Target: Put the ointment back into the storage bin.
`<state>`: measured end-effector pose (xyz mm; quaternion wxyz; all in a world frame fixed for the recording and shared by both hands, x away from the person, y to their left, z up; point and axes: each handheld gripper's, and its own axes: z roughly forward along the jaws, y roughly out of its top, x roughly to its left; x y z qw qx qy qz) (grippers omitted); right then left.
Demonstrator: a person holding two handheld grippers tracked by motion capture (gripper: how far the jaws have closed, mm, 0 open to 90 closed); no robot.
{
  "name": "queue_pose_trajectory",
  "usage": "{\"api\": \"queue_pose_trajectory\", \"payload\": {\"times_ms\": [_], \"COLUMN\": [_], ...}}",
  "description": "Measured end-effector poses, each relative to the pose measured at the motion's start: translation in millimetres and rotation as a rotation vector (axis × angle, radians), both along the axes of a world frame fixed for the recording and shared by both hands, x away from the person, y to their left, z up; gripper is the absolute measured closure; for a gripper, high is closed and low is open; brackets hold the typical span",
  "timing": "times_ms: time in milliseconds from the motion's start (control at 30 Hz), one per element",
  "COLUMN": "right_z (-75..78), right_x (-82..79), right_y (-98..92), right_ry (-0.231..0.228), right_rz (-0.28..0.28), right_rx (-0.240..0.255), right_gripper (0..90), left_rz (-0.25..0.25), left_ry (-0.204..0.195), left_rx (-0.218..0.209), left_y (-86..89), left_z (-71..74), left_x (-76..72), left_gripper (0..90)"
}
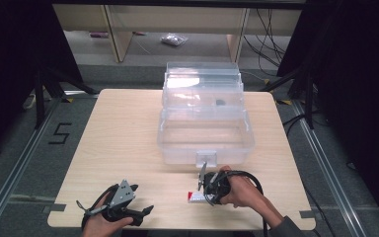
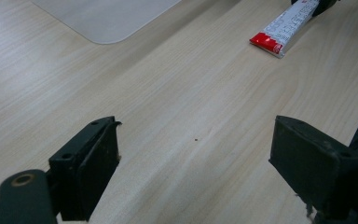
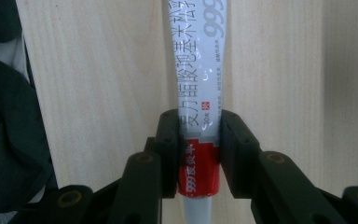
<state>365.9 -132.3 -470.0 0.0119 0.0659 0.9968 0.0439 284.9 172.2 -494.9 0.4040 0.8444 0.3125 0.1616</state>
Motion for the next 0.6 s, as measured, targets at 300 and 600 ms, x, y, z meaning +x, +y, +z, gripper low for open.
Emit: {"api": "queue_pose_trajectory", "payload": {"times_ms": [300,600], "right_z": [12.3,23.9], "right_x": [-0.1,2.2], "right_y": [-2.2,-4.2], "right_ry": [0.010,0.010], "right_rz": [-0.040,-0.048], "right_rx": [-0.028,-0.036], "right_gripper": [71.0,71.1], "left_rz": [0.000,0.001], "left_ry": [0.000,-0.002], "left_rx": [0.001,-0.001], "left_y": [0.0,0.1], "left_z": [0.1,0.0], "left_x": [0.0,0.2], "left_gripper": [15.0,15.0]}}
